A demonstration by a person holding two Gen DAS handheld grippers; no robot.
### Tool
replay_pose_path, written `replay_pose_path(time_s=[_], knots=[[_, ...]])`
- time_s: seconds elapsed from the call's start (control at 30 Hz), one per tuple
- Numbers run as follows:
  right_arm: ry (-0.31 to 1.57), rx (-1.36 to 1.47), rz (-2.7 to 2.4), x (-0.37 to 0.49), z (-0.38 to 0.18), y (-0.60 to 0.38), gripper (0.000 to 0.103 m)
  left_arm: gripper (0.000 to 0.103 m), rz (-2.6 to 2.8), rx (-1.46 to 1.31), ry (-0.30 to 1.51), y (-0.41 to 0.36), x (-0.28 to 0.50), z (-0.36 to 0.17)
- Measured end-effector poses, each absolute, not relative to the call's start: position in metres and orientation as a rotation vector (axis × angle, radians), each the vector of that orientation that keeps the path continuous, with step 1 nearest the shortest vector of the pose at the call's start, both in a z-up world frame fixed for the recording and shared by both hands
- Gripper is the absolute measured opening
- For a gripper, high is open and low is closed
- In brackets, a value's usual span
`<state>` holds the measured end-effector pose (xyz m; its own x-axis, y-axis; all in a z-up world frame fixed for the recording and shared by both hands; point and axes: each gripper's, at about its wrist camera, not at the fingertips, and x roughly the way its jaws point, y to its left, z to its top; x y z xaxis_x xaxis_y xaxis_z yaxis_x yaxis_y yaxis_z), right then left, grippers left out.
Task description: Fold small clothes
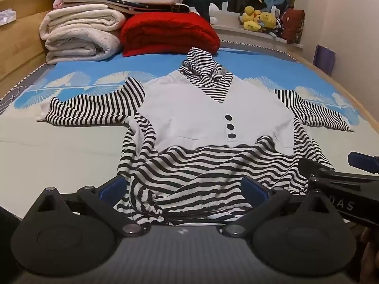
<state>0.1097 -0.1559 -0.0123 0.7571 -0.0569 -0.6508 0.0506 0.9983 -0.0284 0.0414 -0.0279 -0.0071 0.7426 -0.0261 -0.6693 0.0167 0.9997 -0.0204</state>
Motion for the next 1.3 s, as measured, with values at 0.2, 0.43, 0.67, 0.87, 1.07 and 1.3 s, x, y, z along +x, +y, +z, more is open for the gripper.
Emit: replay_pose_path(time_s=[0.2,0.43,0.67,0.87,1.07,1.3], knots=[[0.709,-0.029,-0.068,0.1108,-0.0131,-0.1547,0.091,0.102,-0.025,-0.012,0.742,-0.0284,0.0440,-0.0097],[0.721,-0.021,-0.072,0.1112,-0.0135,-0.1554,0.089,0.102,-0.025,-0.008,0.746,-0.0301,0.0448,-0.0143],[0.719,-0.015,-0.070,0.1120,-0.0151,-0.1563,0.089,0.102,-0.027,0.000,0.753,-0.0303,0.0476,-0.0144],[0.723,-0.022,-0.073,0.1112,-0.0147,-0.1571,0.089,0.102,-0.029,0.000,0.755,-0.0294,0.0473,-0.0156],[0.718,-0.021,-0.074,0.1117,-0.0160,-0.1570,0.089,0.102,-0.030,0.001,0.757,-0.0301,0.0481,-0.0163],[0.734,-0.024,-0.074,0.1117,-0.0160,-0.1576,0.089,0.102,-0.030,0.001,0.758,-0.0304,0.0474,-0.0171]])
